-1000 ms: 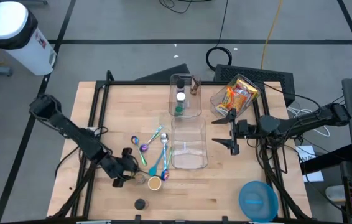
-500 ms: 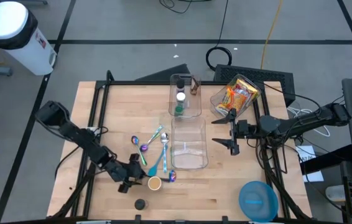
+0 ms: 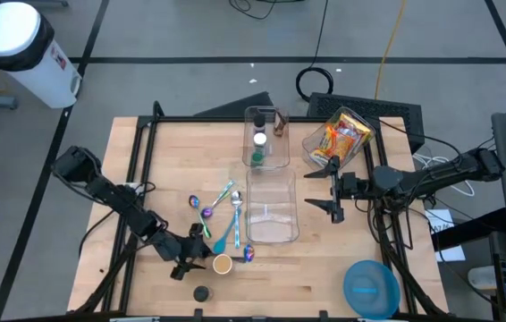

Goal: Pick & Place Food Item
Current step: Put the brown spice bottle into the top left transparent bin

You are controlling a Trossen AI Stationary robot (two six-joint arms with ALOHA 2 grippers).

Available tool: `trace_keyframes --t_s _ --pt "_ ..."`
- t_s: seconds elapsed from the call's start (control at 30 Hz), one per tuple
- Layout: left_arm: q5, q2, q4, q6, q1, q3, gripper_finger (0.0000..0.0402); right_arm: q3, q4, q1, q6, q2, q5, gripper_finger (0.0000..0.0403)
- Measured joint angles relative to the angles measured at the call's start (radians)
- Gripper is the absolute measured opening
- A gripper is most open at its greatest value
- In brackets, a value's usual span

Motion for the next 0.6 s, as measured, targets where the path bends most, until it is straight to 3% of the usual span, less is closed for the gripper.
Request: trace_keyframes --t_s 0.4,0.6 --pt "-0.001 0.000 -0.002 0.039 0.049 0.000 0.0264 0.000 0.000 0.000 0.000 0.000 0.000 0.0313" --pt "-0.001 0.000 -0.002 0.078 0.064 0.000 0.0204 0.000 0.000 0.000 0.000 0.000 0.000 0.0313"
